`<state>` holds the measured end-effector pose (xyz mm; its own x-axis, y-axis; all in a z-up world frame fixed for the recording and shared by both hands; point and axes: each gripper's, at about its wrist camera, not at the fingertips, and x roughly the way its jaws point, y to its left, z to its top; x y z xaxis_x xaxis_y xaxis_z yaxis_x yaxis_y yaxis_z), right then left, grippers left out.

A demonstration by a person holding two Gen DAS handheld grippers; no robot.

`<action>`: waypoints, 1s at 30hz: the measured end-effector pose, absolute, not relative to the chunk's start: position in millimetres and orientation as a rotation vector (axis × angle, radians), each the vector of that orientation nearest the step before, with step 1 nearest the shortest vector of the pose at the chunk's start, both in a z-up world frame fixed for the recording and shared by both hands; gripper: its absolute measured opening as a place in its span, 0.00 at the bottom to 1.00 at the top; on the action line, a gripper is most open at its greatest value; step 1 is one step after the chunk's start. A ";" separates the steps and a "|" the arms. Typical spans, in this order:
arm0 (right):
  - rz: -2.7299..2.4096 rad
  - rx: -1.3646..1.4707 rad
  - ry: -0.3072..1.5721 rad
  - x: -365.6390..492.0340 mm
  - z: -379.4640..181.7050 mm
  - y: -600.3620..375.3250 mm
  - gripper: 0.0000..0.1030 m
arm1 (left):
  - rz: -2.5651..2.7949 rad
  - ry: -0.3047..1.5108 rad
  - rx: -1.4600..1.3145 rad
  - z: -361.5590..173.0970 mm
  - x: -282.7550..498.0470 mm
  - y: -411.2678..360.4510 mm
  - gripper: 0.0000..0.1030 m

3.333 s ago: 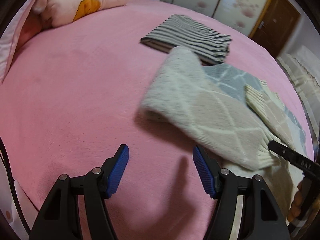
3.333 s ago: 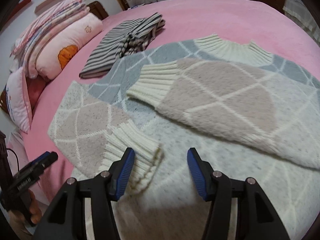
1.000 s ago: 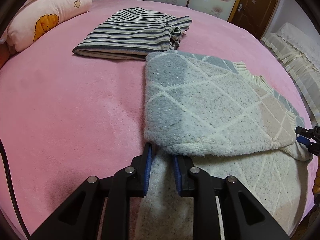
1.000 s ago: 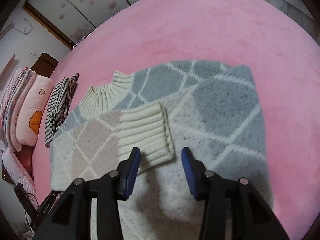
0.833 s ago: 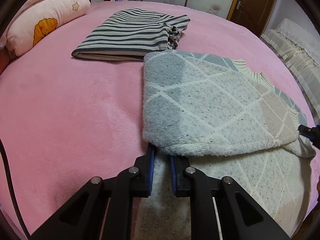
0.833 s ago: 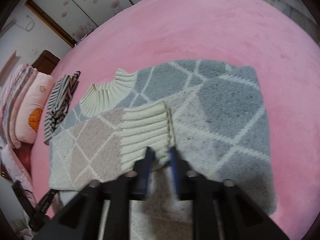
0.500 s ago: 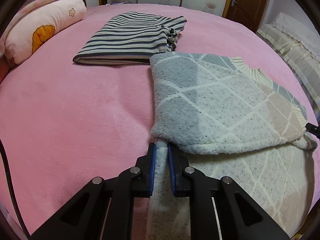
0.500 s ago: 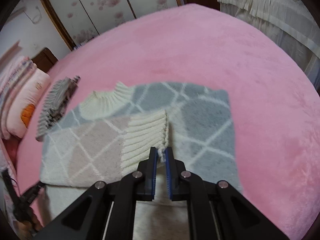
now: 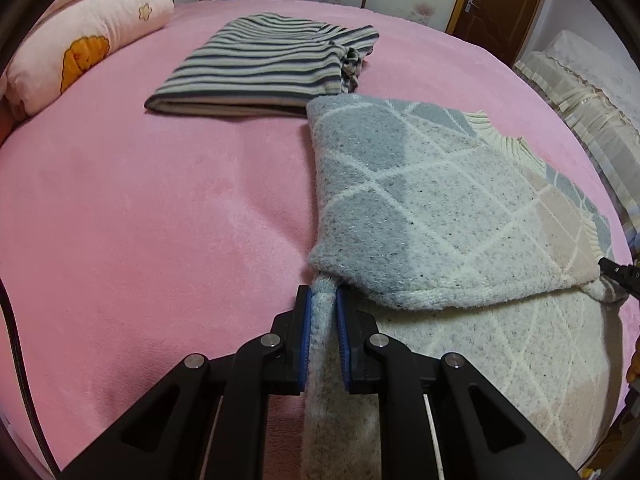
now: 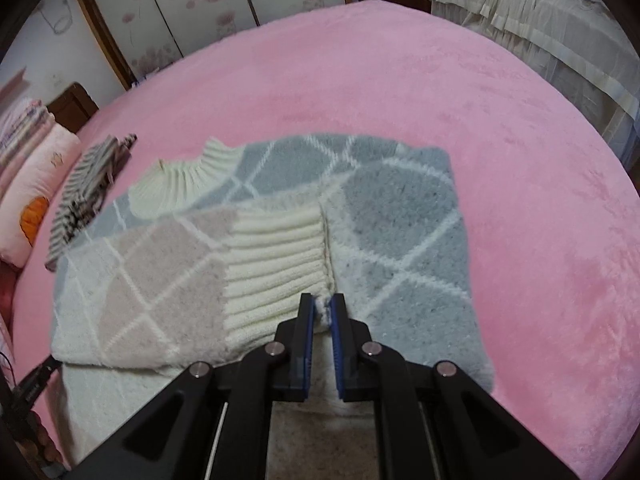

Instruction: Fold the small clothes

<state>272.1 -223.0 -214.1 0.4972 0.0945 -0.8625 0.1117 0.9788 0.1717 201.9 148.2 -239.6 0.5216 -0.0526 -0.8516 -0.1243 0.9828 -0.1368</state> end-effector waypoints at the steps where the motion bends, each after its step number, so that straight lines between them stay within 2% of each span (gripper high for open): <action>1: -0.008 0.213 1.055 271.6 -213.2 -222.8 0.08 | 0.044 1.027 -0.189 -239.6 201.8 148.3 0.15; 4: 0.003 0.206 1.063 269.6 -205.5 -224.0 0.15 | 0.041 1.060 -0.179 -234.7 200.5 151.3 0.44; 5: 0.005 0.200 1.057 268.5 -201.5 -225.3 0.18 | 0.025 1.065 -0.178 -231.6 198.9 152.5 0.48; 7: 0.017 0.196 1.034 266.2 -191.8 -229.6 0.33 | -0.017 1.060 -0.184 -220.2 195.5 157.1 0.49; 8: 0.026 0.201 1.020 265.5 -187.2 -232.8 0.36 | -0.031 1.047 -0.185 -213.5 194.9 160.0 0.49; 14: 0.058 0.222 0.991 287.0 -179.5 -244.4 0.38 | -0.079 0.983 -0.246 -199.9 229.4 178.9 0.49; 24: 0.143 0.230 1.079 333.1 -215.3 -231.2 0.36 | -0.206 1.083 -0.500 -257.1 316.9 186.9 0.49; 25: 0.147 0.213 1.076 331.5 -215.4 -228.3 0.26 | -0.212 1.086 -0.515 -260.5 319.1 187.0 0.48; 26: 0.135 0.178 1.077 329.6 -216.0 -224.3 0.22 | -0.220 1.086 -0.525 -262.1 321.0 187.5 0.39; 28: 0.112 0.137 1.057 324.8 -215.1 -222.8 0.07 | -0.221 1.082 -0.533 -261.7 322.7 187.5 0.29; 29: 0.108 0.141 1.046 322.7 -213.6 -224.7 0.06 | -0.212 1.076 -0.522 -259.7 322.3 185.5 0.23; 30: 0.101 0.155 1.025 320.1 -210.6 -227.4 0.05 | -0.200 1.061 -0.490 -255.4 321.0 181.1 0.21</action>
